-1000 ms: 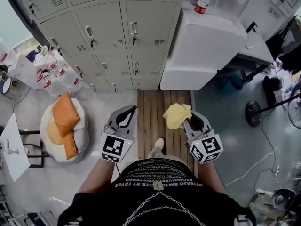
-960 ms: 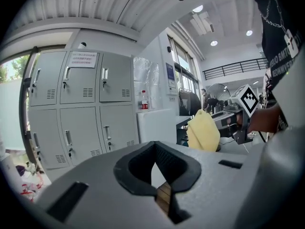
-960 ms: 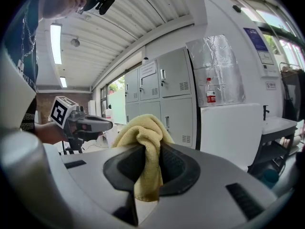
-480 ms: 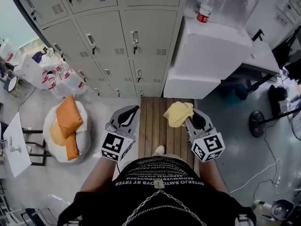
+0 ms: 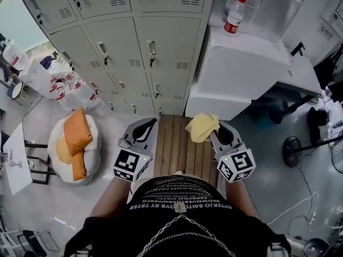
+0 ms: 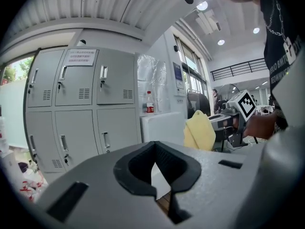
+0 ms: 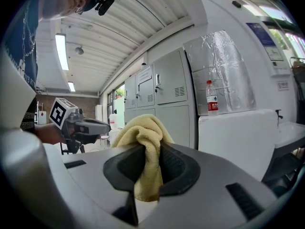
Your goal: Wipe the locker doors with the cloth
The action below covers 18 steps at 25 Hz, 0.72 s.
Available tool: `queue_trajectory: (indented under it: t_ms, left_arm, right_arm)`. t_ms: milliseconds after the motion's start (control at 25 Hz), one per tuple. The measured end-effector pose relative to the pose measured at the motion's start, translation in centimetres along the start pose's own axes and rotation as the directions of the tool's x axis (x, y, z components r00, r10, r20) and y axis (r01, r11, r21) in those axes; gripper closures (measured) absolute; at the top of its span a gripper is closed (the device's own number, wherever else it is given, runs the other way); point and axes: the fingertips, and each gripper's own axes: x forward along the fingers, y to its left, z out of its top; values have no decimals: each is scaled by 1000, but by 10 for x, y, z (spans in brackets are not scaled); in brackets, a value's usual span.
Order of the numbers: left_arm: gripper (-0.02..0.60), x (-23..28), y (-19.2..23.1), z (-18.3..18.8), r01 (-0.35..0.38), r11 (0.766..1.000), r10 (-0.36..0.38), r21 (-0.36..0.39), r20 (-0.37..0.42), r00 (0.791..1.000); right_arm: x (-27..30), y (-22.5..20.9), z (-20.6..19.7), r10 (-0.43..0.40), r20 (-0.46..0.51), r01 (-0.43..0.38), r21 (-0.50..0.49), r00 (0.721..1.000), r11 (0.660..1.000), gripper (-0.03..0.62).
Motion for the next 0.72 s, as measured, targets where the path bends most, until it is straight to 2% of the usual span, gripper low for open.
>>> queue_trajectory:
  t_ms: [480, 720]
  left_arm:
    - [577, 20, -9, 11, -47, 999, 47, -3, 26, 999]
    - [577, 10, -11, 9, -61, 998, 61, -13, 19, 998]
  right_arm:
    - [-8, -30, -3, 0, 1, 0, 7, 1000, 1000, 530]
    - [-6, -22, -5, 32, -12, -32, 6, 999, 999, 530]
